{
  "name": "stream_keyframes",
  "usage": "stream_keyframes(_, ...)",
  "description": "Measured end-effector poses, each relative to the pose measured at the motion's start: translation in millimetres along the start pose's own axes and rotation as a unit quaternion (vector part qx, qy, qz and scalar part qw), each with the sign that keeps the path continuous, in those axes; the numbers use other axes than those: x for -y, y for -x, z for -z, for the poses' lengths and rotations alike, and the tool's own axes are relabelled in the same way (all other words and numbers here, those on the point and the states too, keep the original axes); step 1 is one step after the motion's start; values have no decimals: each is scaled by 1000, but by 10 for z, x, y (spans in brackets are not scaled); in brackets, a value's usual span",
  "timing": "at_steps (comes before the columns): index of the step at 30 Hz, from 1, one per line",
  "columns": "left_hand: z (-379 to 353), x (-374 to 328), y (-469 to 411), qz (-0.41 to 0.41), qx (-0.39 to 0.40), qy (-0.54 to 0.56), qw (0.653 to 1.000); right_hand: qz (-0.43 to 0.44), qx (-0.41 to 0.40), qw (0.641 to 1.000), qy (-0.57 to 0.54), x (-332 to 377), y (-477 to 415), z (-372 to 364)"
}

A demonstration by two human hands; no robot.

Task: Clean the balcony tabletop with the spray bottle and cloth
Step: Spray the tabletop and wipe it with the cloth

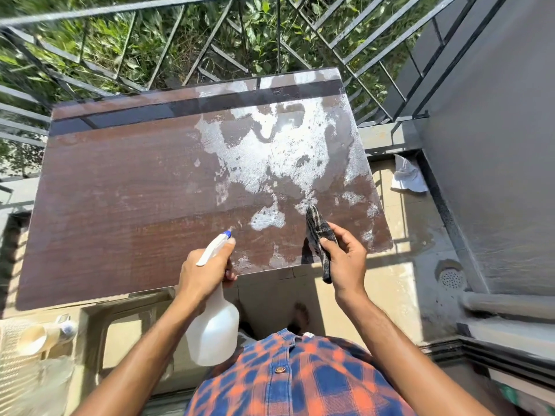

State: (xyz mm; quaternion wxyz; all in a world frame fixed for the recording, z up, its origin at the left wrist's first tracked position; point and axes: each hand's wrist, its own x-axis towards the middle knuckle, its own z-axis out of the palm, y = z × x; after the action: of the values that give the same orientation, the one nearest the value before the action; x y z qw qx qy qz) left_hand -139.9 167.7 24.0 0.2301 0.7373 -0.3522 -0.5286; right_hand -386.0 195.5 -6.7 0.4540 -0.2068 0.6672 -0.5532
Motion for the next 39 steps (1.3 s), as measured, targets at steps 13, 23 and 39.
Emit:
stream_keyframes(13,66,41,-18,-7,-24,-80,996,-5,-26,1000,-6,-16,74,125)
stream_keyframes(23,-64,6,-10,-23,5,-103,994,3,-31,1000,-6,45,34,147)
stream_keyframes(39,-765,-278,146,-58,106,-115,986,3,-91,995,-32,142,-74,365)
